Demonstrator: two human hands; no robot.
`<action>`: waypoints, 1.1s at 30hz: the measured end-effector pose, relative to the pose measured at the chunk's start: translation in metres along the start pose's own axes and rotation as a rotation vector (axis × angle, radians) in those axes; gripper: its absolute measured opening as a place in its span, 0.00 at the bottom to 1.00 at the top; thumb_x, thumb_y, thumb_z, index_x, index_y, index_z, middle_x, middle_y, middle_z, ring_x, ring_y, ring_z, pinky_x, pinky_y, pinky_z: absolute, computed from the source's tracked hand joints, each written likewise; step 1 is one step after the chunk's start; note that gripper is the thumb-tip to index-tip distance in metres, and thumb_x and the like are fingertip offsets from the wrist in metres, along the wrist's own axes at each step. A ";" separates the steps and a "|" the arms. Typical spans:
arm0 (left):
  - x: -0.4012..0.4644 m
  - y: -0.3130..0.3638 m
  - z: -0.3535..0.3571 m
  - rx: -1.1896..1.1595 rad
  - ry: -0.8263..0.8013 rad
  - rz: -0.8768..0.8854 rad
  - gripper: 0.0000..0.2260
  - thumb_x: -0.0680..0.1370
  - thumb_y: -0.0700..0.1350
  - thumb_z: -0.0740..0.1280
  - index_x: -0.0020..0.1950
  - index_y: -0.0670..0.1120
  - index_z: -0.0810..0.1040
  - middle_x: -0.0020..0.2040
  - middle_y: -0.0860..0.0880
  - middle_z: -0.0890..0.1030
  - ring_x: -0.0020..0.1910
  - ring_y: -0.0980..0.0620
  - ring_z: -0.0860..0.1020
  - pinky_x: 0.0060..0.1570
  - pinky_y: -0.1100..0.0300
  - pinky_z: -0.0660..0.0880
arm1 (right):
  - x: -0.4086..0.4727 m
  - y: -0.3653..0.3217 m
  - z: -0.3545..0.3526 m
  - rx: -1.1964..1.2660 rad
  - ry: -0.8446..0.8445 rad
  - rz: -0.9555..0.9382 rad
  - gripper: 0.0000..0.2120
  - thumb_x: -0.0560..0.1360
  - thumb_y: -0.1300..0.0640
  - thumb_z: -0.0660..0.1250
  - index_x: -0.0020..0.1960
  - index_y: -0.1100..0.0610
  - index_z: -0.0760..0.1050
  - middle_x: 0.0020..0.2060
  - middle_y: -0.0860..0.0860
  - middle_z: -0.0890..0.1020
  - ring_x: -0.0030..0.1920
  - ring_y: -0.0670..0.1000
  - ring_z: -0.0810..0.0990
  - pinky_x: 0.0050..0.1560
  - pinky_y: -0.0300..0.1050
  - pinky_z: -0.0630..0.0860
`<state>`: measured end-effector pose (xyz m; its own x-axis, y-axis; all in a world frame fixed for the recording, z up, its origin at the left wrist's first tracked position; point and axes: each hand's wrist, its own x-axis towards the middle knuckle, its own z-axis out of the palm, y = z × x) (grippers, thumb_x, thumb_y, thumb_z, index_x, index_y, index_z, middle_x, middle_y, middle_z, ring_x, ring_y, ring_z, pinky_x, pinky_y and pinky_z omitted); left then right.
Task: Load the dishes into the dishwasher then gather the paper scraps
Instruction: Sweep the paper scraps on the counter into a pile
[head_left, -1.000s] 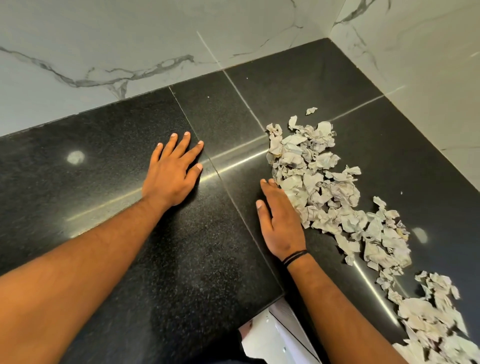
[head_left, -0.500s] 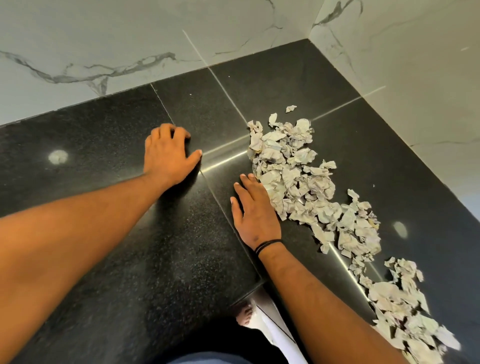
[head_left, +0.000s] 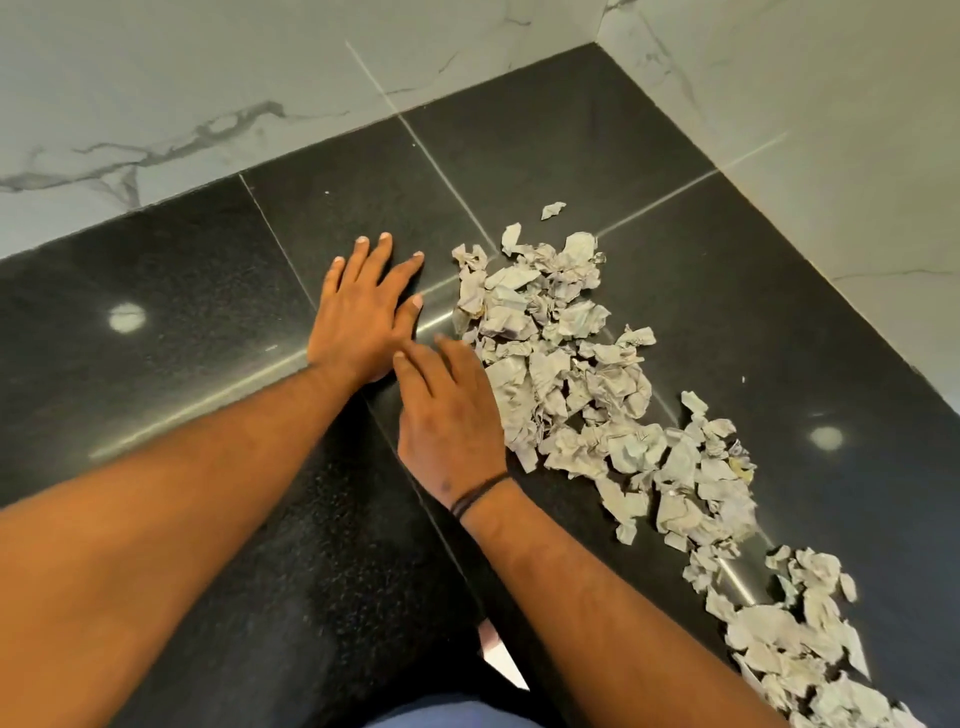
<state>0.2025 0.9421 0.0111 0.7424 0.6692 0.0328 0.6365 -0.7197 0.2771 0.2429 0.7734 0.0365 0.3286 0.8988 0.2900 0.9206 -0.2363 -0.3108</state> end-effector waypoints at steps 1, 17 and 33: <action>0.000 0.000 0.000 -0.003 -0.005 -0.002 0.24 0.85 0.55 0.55 0.81 0.55 0.60 0.83 0.46 0.54 0.82 0.44 0.49 0.80 0.44 0.47 | 0.018 0.001 -0.002 -0.051 -0.030 0.016 0.22 0.76 0.62 0.58 0.68 0.63 0.74 0.66 0.57 0.77 0.70 0.64 0.68 0.74 0.61 0.60; 0.001 -0.002 0.003 0.000 0.037 -0.011 0.23 0.85 0.55 0.56 0.81 0.55 0.62 0.83 0.47 0.56 0.82 0.45 0.51 0.79 0.44 0.49 | 0.031 0.082 -0.039 -0.336 -0.365 0.163 0.26 0.82 0.60 0.54 0.79 0.59 0.59 0.80 0.58 0.58 0.80 0.64 0.48 0.79 0.62 0.45; -0.001 -0.001 0.002 -0.007 0.034 -0.014 0.23 0.85 0.54 0.57 0.81 0.56 0.62 0.83 0.47 0.57 0.82 0.46 0.51 0.80 0.44 0.49 | 0.025 0.081 -0.038 -0.229 -0.532 0.244 0.29 0.84 0.50 0.51 0.81 0.62 0.51 0.81 0.59 0.51 0.81 0.59 0.48 0.79 0.60 0.45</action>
<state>0.2016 0.9414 0.0089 0.7257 0.6852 0.0615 0.6453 -0.7090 0.2843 0.3339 0.7626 0.0528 0.4393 0.8558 -0.2731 0.8736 -0.4778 -0.0921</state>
